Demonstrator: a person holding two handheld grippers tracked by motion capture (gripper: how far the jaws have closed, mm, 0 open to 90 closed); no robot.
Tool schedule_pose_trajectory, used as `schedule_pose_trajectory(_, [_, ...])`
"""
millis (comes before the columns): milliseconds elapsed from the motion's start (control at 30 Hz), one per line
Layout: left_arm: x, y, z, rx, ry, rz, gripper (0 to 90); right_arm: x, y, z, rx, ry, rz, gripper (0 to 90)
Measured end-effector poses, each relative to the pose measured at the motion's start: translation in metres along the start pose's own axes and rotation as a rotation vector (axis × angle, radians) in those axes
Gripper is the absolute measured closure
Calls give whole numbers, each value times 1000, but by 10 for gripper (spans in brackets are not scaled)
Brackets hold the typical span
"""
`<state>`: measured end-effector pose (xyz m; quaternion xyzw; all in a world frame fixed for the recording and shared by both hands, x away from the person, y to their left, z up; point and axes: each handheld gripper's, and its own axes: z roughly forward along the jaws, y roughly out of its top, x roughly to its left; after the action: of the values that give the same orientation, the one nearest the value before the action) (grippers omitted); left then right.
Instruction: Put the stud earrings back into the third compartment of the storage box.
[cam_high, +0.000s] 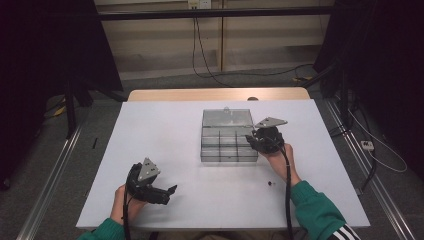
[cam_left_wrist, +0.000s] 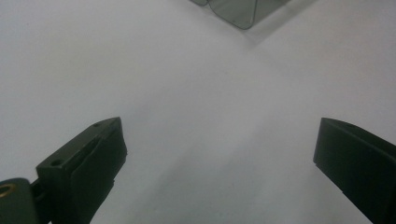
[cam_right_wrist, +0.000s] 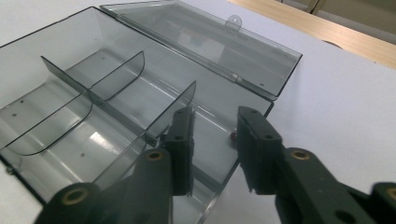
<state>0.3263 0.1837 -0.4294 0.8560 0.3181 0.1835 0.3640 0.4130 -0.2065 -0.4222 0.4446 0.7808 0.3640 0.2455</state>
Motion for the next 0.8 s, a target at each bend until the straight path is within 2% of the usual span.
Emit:
schedule_pose_trajectory(167, [0, 0, 0, 0, -1, -2, 20, -1, -1, -9, 13, 28, 10, 497])
schedule_pose_trajectory(367, [0, 0, -1, 0, 1, 0, 21, -4, -4, -21, 28, 88, 42, 291])
schedule_pose_trajectory(633, [0, 0, -1, 2, 1, 2, 21, -5, -15, -32, 48, 153, 34, 181])
schedule_pose_trajectory(800, [0, 0, -1, 0, 2, 1, 21, -4, -19, -38, 55, 175, 33, 132])
